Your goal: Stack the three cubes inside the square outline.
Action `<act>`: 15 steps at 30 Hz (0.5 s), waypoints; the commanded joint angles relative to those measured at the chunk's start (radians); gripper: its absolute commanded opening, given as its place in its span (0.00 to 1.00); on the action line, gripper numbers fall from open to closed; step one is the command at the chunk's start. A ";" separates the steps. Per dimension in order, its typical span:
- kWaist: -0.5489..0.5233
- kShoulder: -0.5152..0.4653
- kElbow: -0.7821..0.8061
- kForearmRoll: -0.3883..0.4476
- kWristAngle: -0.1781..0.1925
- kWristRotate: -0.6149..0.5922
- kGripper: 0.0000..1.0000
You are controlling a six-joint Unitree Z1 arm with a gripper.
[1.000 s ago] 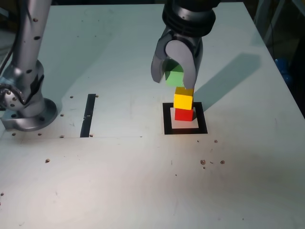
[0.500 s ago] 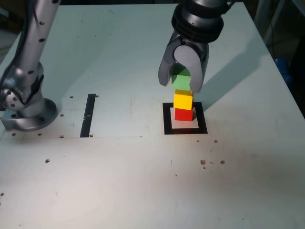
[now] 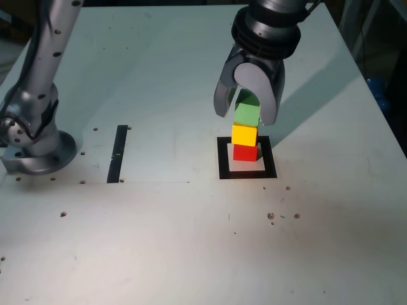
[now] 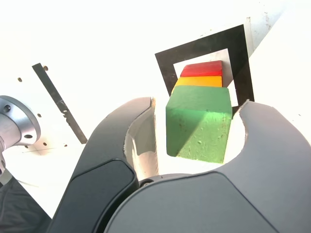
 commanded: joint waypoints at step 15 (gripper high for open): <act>0.001 -0.178 0.152 0.002 0.013 -0.064 0.99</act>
